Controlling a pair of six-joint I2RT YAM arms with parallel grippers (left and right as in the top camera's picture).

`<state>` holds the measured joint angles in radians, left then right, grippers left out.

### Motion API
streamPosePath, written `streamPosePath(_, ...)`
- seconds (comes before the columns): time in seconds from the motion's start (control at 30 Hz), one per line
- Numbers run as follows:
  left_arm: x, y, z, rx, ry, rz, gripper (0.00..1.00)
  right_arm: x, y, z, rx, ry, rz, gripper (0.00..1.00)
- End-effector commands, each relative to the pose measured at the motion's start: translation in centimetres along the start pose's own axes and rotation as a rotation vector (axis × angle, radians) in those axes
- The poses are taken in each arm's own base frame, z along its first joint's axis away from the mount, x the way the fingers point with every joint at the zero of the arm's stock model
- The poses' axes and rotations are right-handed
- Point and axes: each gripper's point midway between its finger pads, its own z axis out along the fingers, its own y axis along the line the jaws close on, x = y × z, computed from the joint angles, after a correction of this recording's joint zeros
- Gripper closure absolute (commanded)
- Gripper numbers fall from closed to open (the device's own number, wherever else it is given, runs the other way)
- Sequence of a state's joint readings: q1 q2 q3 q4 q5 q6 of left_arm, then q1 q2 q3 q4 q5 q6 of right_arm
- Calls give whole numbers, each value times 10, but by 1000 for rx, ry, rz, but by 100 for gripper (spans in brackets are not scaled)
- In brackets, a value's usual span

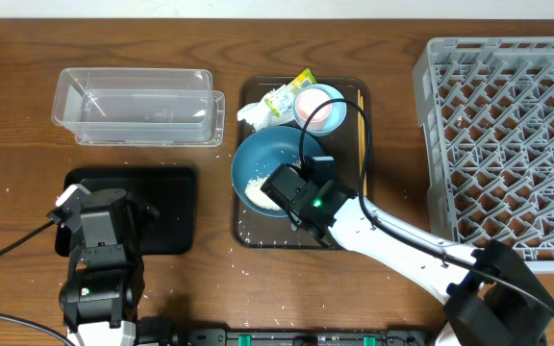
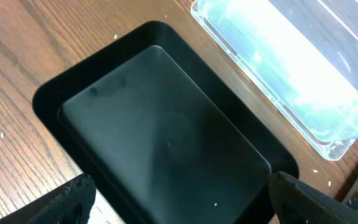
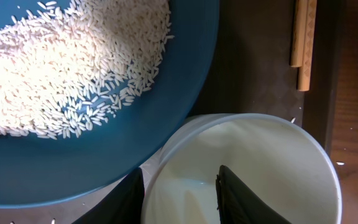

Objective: Sort waste into correct bins and load items into the dishwasher rack
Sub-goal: 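Close the right gripper on the paper cup rim and lift, then carry the white paper cup right over the grey dish rack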

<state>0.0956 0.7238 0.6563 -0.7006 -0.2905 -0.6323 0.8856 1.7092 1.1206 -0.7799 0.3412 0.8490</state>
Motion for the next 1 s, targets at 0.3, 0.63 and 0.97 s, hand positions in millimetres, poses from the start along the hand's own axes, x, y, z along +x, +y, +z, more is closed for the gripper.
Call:
streamPosePath(0.3,-7,-1,-4,2,-16,-17,8,-4,-8,6,33,-13,27,82)
streamPosePath(0.63,-7,-1,-4,2,-16,-17,8,-20,-15,-12,17,-36,43,99)
streamPosePath(0.97,-7,-1,-4,2,-16,-17,8,-62,-52,-75,-102,-141,51,99)
